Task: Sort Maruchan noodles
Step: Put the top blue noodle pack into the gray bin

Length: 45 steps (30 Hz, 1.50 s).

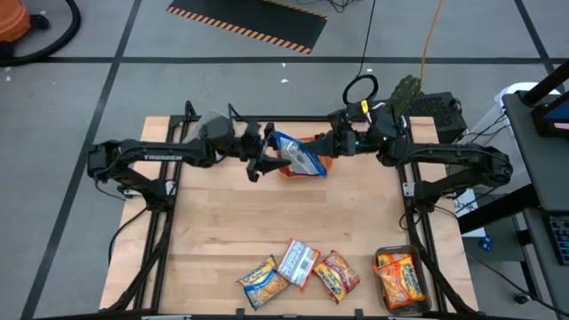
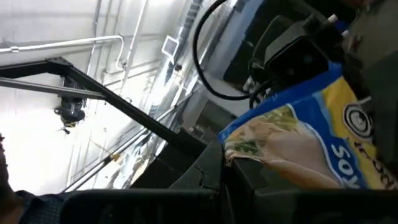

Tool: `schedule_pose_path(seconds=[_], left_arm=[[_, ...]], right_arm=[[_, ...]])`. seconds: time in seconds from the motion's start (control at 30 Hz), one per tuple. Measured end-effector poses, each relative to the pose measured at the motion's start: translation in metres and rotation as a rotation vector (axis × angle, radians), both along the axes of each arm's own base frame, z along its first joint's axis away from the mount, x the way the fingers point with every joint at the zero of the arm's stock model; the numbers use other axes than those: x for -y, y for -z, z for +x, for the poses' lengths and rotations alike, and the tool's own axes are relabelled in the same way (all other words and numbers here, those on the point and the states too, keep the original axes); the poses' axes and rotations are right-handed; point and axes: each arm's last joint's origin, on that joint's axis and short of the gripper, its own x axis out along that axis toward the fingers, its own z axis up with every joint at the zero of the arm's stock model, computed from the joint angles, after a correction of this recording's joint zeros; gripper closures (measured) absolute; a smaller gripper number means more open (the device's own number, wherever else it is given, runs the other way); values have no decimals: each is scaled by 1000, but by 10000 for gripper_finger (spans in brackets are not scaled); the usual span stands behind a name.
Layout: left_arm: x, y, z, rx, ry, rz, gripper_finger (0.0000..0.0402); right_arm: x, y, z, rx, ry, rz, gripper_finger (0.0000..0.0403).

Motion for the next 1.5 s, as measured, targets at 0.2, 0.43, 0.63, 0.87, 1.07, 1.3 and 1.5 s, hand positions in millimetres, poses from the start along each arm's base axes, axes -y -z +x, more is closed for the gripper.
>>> schedule_pose_path(seconds=[0.2,0.43,0.63,0.87,1.07,1.3,1.5], left_arm=[[7,6,8,0,-118,15,119],[7,6,9,10,-247,59,165],[3,6,8,10,-305,57,242],[0,7,8,0,-332,72,269],[-6,9,7,-28,-368,51,271],[-14,8,4,-31,-392,46,272],[-28,-8,-19,-54,-455,54,273]], right_arm=[[21,0,-7,-12,-37,-33,403],[44,1,-17,-30,-80,-81,403],[58,2,-25,-48,-113,-113,403],[70,3,-31,-52,-86,-132,387],[80,2,-36,-47,-15,-137,325],[96,0,-46,-29,171,-114,261],[97,-13,-59,28,306,-96,253]])
